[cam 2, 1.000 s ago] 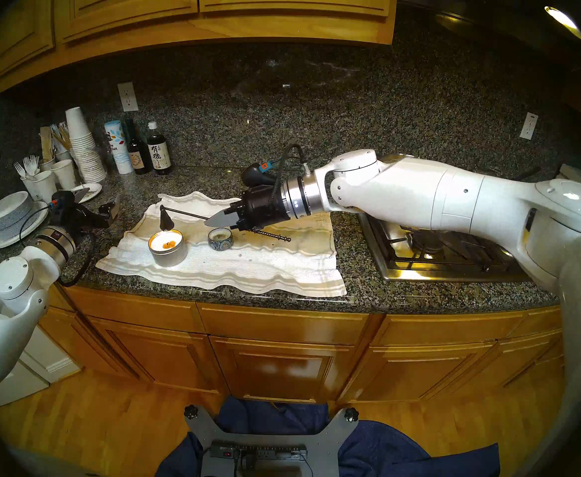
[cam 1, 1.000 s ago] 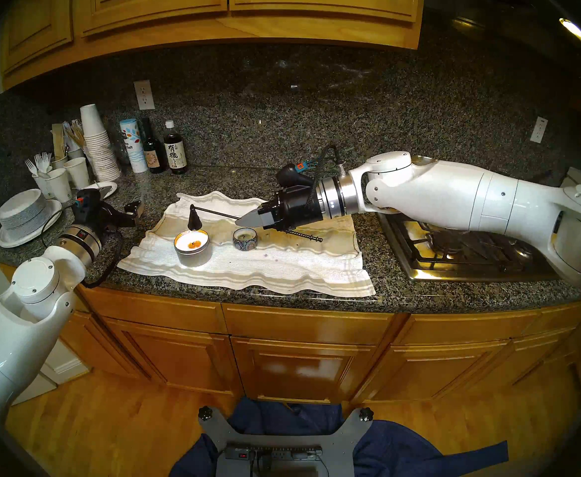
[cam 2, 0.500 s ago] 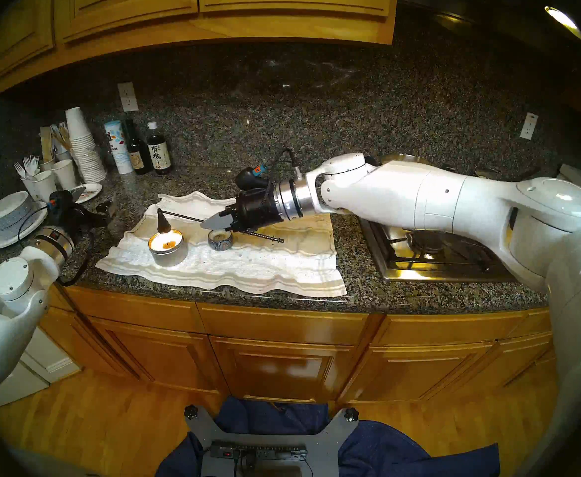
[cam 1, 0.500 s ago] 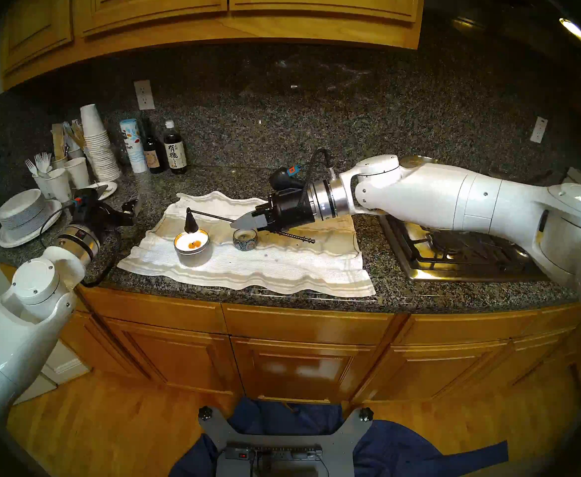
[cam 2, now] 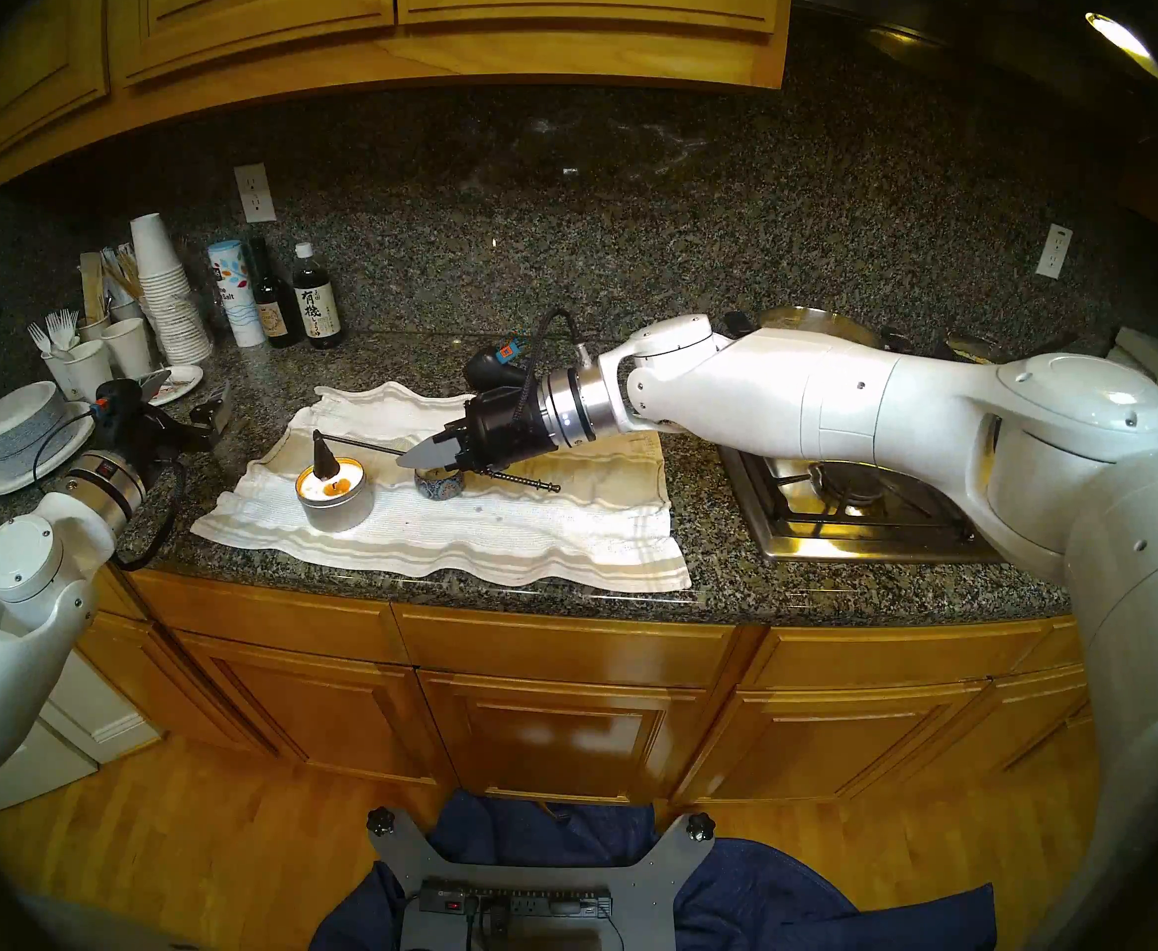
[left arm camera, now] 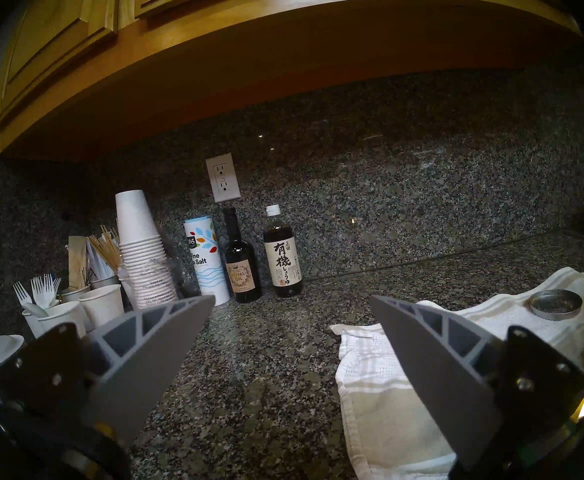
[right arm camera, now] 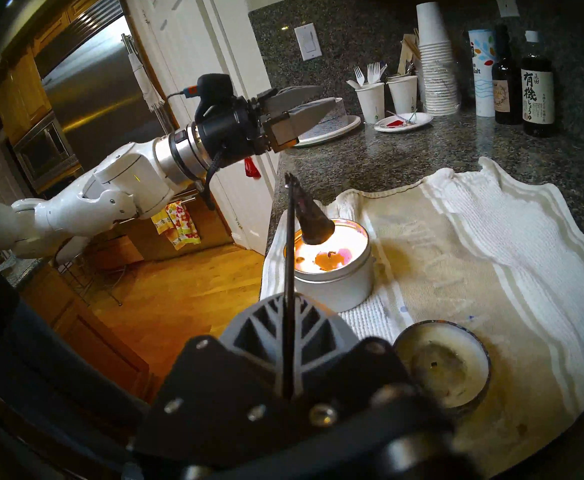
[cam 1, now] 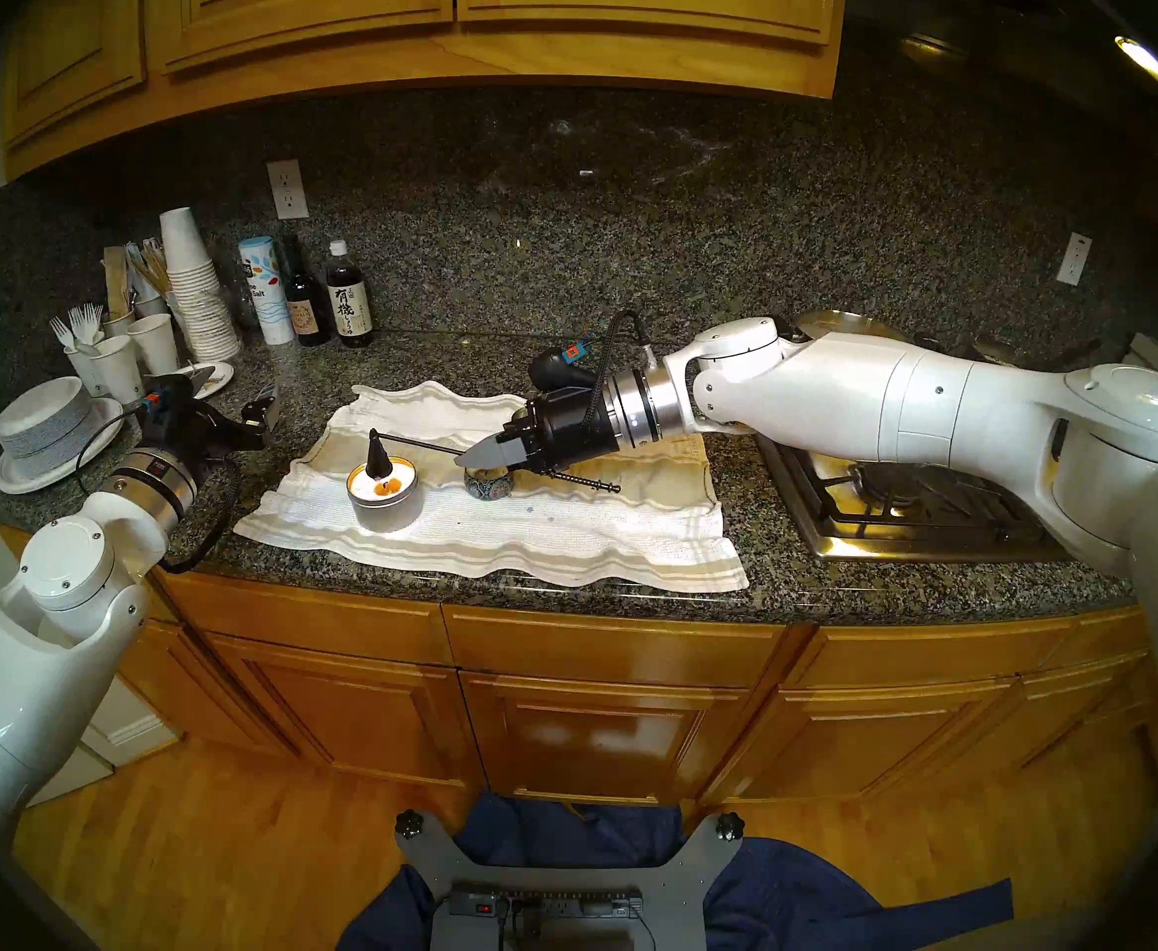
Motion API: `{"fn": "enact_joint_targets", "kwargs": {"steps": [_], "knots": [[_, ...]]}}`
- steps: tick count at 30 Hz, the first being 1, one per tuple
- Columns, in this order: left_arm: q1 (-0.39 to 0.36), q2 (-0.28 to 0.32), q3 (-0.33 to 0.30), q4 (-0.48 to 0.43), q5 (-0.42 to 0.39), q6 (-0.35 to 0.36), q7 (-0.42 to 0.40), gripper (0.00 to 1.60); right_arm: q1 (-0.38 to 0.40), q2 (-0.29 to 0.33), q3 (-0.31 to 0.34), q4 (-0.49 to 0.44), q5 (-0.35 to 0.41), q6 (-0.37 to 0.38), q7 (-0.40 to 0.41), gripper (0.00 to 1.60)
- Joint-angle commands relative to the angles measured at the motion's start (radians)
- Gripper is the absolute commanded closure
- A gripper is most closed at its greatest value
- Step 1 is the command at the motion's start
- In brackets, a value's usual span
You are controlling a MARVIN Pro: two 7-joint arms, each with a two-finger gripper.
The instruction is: Put out candle flame
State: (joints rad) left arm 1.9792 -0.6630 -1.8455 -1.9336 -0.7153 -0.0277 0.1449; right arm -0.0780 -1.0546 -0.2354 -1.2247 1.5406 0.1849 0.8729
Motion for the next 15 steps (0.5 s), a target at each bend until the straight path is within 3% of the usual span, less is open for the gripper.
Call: {"fn": "enact_joint_targets", "kwargs": {"steps": [1,15], "knots": [[-0.019,-0.001,-0.028,-0.019,-0.001,-0.024,-0.001,0.0,0.024,-0.009,0.022,0.009,0.012,0.003,0.008,1.6],[-0.025,-0.001,-0.023,-0.021,0.006,-0.021,0.0,0.0,0.012,-0.053,0.016,0.081,0.013,0.004,0.028,1.6]]}}
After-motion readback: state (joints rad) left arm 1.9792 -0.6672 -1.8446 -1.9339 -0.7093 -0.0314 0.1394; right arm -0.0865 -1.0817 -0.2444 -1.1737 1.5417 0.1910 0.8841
